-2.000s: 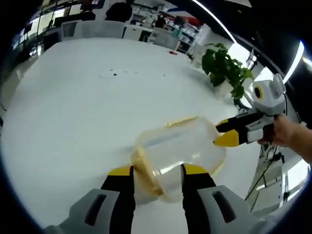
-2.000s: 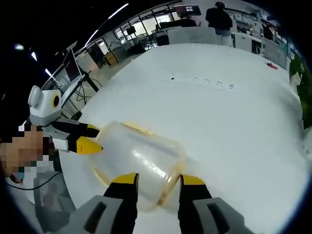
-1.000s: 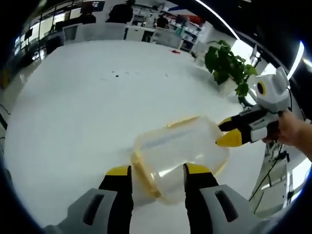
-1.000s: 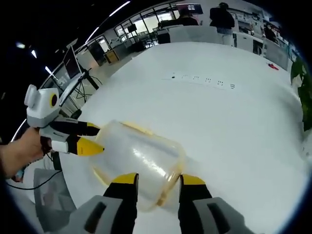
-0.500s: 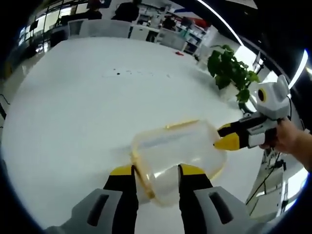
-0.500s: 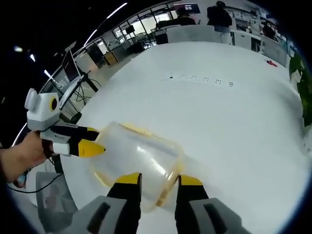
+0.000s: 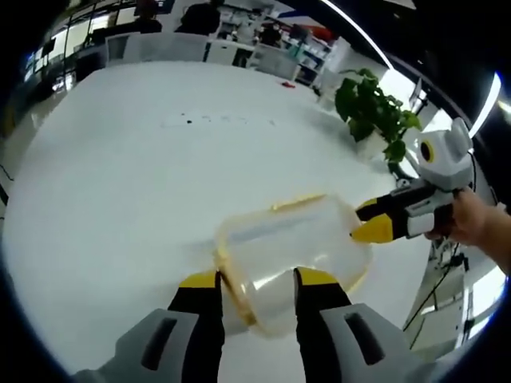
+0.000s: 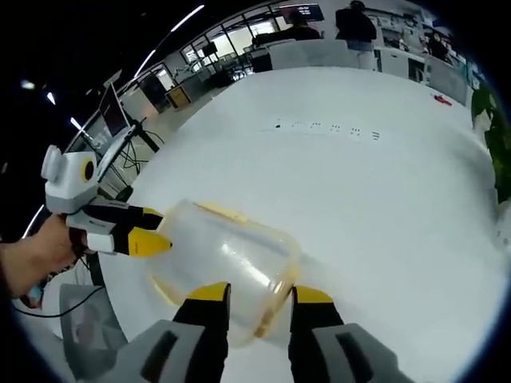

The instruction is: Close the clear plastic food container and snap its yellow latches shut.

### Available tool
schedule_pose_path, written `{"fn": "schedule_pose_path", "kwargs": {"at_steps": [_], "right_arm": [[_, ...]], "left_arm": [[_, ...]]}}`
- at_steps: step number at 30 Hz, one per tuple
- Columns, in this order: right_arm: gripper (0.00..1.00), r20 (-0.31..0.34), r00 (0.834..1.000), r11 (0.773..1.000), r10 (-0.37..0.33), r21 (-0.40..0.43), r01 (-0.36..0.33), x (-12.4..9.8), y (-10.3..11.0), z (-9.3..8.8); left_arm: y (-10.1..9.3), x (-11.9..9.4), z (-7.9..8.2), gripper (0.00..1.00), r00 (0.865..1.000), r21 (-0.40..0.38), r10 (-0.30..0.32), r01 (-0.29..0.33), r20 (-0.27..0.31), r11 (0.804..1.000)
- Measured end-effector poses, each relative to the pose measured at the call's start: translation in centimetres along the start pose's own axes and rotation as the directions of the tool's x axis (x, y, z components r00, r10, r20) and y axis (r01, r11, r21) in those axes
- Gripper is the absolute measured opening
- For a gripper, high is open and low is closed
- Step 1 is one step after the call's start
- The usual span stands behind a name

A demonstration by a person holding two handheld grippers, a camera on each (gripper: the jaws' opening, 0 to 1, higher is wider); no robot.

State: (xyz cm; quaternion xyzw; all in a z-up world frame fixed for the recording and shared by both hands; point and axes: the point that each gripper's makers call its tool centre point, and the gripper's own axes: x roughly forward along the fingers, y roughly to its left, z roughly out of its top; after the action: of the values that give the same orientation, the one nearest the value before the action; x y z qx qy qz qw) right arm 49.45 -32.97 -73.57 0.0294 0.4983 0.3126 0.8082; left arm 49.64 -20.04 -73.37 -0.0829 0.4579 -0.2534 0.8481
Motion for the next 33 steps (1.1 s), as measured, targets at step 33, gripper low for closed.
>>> {"fn": "schedule_pose_path", "kwargs": {"at_steps": [33], "right_arm": [[0.27,-0.121,0.993,0.931,-0.010,-0.364,-0.035,-1.6,1.1,-0.2]], "left_arm": [[1.5,-3.2,1.0,0.32,0.997,0.298,-0.024,0.046,-0.076,0.953]]}}
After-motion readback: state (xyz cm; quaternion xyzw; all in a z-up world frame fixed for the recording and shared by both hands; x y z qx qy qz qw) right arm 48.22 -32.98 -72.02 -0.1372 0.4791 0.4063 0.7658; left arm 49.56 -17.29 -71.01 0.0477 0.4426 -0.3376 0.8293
